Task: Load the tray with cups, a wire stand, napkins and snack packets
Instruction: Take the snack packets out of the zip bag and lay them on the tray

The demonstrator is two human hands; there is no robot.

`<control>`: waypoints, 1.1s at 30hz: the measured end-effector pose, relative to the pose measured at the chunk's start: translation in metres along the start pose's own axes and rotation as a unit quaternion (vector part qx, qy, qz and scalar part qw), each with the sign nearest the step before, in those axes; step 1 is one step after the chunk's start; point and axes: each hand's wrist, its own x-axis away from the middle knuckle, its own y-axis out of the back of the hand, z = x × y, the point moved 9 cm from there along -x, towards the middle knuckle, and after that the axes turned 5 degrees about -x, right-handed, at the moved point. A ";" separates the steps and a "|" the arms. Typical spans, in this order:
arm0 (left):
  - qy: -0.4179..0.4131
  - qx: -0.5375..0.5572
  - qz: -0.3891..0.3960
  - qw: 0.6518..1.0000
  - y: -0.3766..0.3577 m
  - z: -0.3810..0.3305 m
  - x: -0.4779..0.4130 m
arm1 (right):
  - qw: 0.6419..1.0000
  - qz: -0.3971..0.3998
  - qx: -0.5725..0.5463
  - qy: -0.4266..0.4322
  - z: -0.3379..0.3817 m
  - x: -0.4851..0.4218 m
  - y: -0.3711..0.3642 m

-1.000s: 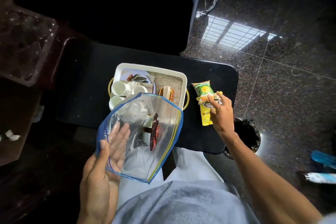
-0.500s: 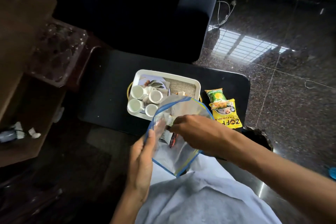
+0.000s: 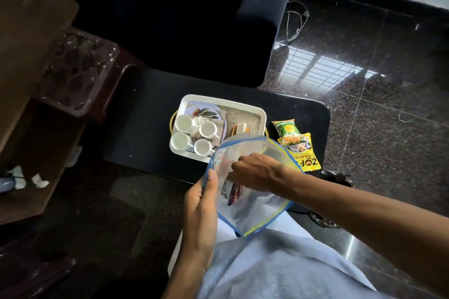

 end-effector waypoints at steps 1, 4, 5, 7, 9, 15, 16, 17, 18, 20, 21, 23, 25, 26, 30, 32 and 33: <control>-0.003 -0.011 -0.007 1.000 0.003 0.001 -0.001 | 1.000 -0.003 -0.008 -0.006 0.003 0.007 0.009; -0.009 -0.037 -0.017 0.999 0.011 -0.001 -0.005 | 0.997 -0.055 -0.056 0.010 0.016 0.036 0.049; -0.011 -0.038 -0.016 0.999 0.013 -0.002 -0.006 | 0.994 -0.076 -0.076 0.015 0.018 0.049 0.060; -0.011 -0.032 -0.013 0.999 0.019 -0.003 -0.009 | 0.982 -0.125 -0.141 -0.002 0.015 0.075 0.082; -0.007 -0.025 -0.010 1.000 0.025 -0.004 -0.011 | 0.947 -0.198 -0.249 -0.039 0.001 0.106 0.105; 0.007 -0.003 -0.031 0.999 0.053 -0.005 -0.026 | 0.684 -0.359 -0.625 -0.114 -0.061 0.184 0.099; 0.003 -0.005 -0.034 0.999 0.057 -0.007 -0.028 | 0.637 -0.369 -0.666 -0.118 -0.068 0.189 0.090; -0.001 -0.008 -0.036 0.999 0.060 -0.008 -0.028 | 0.606 -0.382 -0.686 -0.129 -0.075 0.194 0.081; -0.004 -0.011 -0.037 0.999 0.063 -0.009 -0.028 | 0.586 -0.396 -0.692 -0.144 -0.081 0.198 0.072; -0.008 -0.019 -0.040 0.999 0.070 -0.011 -0.028 | 0.560 -0.424 -0.689 -0.178 -0.094 0.204 0.055; -0.008 -0.024 -0.041 0.999 0.073 -0.011 -0.027 | 0.548 -0.436 -0.685 -0.198 -0.101 0.205 0.044; -0.005 -0.036 -0.047 0.998 0.081 -0.009 -0.024 | 0.532 -0.453 -0.672 -0.246 -0.116 0.204 0.018; 0.000 -0.048 -0.056 0.997 0.088 -0.008 -0.020 | 0.527 -0.458 -0.652 -0.295 -0.133 0.196 -0.014; 0.005 -0.053 -0.059 0.997 0.091 -0.007 -0.018 | 0.527 -0.457 -0.641 -0.321 -0.142 0.189 -0.033; 0.028 -0.077 -0.061 0.995 0.096 -0.005 -0.012 | 0.559 -0.404 -0.577 -0.438 -0.169 0.152 -0.110; 0.033 -0.089 -0.060 0.994 0.094 -0.007 -0.010 | 0.558 -0.368 -0.574 -0.473 -0.175 0.132 -0.146; 0.034 -0.094 -0.059 0.993 0.094 -0.008 -0.009 | 0.551 -0.355 -0.583 -0.480 -0.176 0.123 -0.162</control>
